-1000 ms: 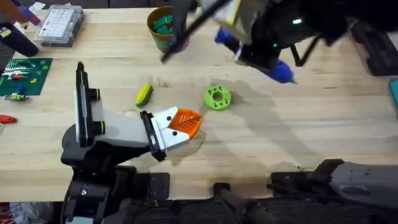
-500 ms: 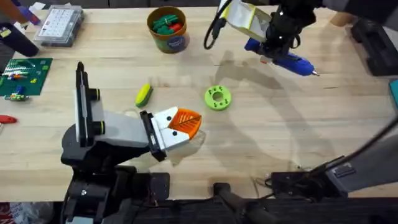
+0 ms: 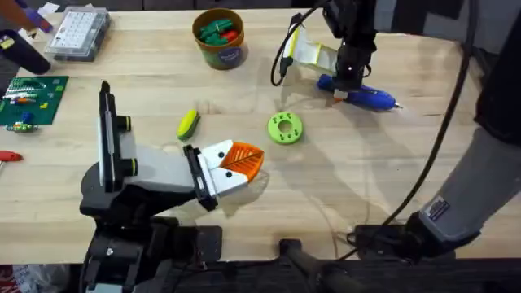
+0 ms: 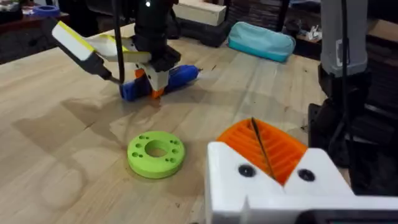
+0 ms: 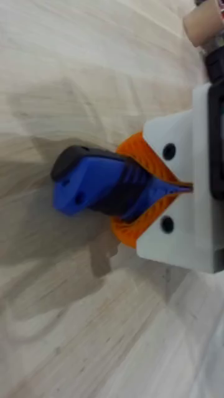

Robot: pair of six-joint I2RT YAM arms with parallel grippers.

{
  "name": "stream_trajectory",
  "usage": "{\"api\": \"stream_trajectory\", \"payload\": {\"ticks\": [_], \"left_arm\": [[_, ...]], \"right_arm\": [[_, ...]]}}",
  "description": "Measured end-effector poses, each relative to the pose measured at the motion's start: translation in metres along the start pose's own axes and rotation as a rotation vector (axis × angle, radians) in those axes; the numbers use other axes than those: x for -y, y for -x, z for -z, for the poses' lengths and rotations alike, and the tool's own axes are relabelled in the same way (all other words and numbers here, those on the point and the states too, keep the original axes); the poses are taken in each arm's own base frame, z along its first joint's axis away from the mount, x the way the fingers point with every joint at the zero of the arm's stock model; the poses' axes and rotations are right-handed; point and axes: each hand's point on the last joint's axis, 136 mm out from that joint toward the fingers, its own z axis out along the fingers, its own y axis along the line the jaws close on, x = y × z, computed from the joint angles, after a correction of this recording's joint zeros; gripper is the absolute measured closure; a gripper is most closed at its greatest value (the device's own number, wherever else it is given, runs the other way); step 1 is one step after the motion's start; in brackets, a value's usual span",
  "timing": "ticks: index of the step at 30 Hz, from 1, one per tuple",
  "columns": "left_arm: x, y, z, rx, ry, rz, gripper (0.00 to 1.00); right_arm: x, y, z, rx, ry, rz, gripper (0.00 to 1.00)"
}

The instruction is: Pick up the gripper from the table and insert it into the empty holder that is missing its gripper. Then pick up a screw, insert it into the mounting hole, and use the screwdriver to tighten it. Finally, clean up the table by picking up the vegetable and placing it into the bucket.

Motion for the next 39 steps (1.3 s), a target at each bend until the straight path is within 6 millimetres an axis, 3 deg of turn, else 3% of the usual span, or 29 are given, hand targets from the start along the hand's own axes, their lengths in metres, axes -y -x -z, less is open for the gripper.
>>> {"api": "stream_trajectory", "payload": {"ticks": [5, 7, 8, 12, 13, 14, 17, 18, 22, 28, 39], "left_arm": [[0.0, 0.0, 0.0, 0.0, 0.0, 0.0, 0.997], [0.0, 0.0, 0.0, 0.0, 0.0, 0.0, 0.997], [0.0, 0.0, 0.0, 0.0, 0.001, -0.003, 0.942], [0.0, 0.0, 0.0, 0.0, 0.0, -0.003, 0.321], [0.0, 0.0, 0.0, 0.0, 0.0, -0.003, 0.165], [0.0, 0.0, 0.0, 0.0, 0.0, -0.001, 0.066], [0.0, 0.0, 0.0, 0.0, 0.0, 0.0, 0.015], [0.0, 0.0, 0.0, 0.0, 0.0, 0.001, 0.015], [-0.001, 0.001, 0.0, 0.002, 0.007, -0.003, 0.015], [-0.006, 0.002, 0.0, 0.006, 0.036, -0.008, 0.015], [-0.006, 0.002, 0.0, 0.007, 0.037, -0.008, 0.015]], "right_arm": [[0.002, 0.001, 0.001, 0.003, -0.006, -0.003, 0.959], [0.003, 0.001, 0.001, 0.003, -0.011, -0.012, 0.781], [0.006, 0.001, 0.002, 0.004, -0.018, -0.02, 0.657], [0.012, 0.001, 0.007, 0.005, -0.045, -0.082, 0.081], [0.012, 0.0, 0.01, 0.007, -0.045, -0.104, 0.028], [0.012, -0.001, 0.012, 0.008, -0.044, -0.128, 0.015], [0.014, -0.002, 0.023, 0.026, -0.062, -0.207, 0.015], [0.02, -0.003, 0.05, 0.078, -0.11, -0.306, 0.015], [0.028, -0.011, 0.109, 0.197, -0.203, -0.479, 0.015], [0.016, -0.025, 0.194, 0.386, -0.294, -0.68, 0.015], [0.015, -0.026, 0.198, 0.399, -0.298, -0.689, 0.015]]}}
